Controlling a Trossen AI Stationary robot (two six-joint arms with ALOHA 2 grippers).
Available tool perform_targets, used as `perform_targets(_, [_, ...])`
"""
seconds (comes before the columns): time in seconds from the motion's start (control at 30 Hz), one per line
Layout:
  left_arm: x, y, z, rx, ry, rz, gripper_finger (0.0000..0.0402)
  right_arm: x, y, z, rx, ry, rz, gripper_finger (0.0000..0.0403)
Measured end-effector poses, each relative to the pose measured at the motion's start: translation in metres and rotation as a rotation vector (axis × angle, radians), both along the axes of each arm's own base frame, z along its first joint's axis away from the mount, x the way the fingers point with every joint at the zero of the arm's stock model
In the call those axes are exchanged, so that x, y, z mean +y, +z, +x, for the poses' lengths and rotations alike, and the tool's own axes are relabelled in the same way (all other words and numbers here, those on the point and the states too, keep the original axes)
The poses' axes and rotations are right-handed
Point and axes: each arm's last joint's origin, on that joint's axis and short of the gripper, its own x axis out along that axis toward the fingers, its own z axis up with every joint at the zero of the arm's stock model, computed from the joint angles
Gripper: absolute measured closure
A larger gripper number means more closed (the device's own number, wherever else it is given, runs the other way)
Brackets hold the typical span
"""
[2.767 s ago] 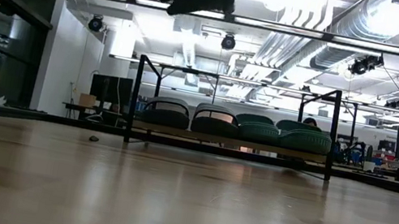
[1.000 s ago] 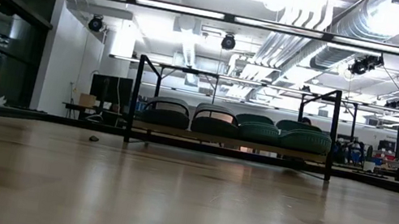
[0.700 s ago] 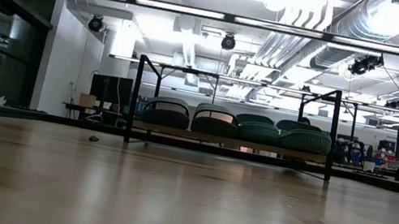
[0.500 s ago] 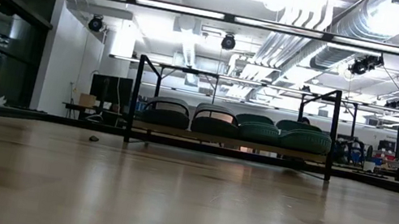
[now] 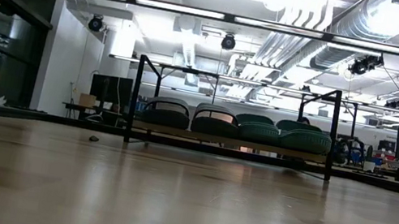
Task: Pick and place slides into the shelf
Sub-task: Return to Home Position
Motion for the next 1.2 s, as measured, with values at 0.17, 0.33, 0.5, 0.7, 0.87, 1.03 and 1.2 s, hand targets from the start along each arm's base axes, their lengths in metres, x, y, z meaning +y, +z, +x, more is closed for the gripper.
perform_targets(0.17, [0.002,-0.002,-0.012,0.007,0.0,0.001,0.0163,-0.005,-0.004,-0.025,-0.077,0.01,0.017,0.0237])
perform_targets(0.33, [0.004,-0.005,-0.028,0.009,0.0,0.003,0.0163,-0.01,-0.016,-0.039,-0.105,0.017,-0.028,0.0237])
perform_targets(0.5, [0.005,-0.01,-0.039,0.027,-0.001,0.009,0.0163,-0.016,-0.029,-0.048,-0.17,-0.064,-0.048,0.0237])
perform_targets(0.7, [0.005,-0.02,-0.035,0.042,-0.004,0.053,0.0163,-0.02,-0.043,-0.061,-0.225,-0.077,-0.076,0.0237])
perform_targets(0.87, [0.007,-0.026,-0.031,0.041,0.094,0.052,0.0163,-0.023,-0.053,-0.072,-0.28,-0.08,-0.068,0.0237])
perform_targets(1.03, [0.006,-0.024,-0.032,0.017,0.066,0.044,0.0163,-0.027,-0.068,-0.083,-0.357,-0.084,-0.069,0.0237])
perform_targets(1.2, [0.006,-0.028,-0.031,0.029,0.058,0.046,0.0163,-0.03,-0.078,-0.093,-0.409,-0.088,-0.061,0.0237])
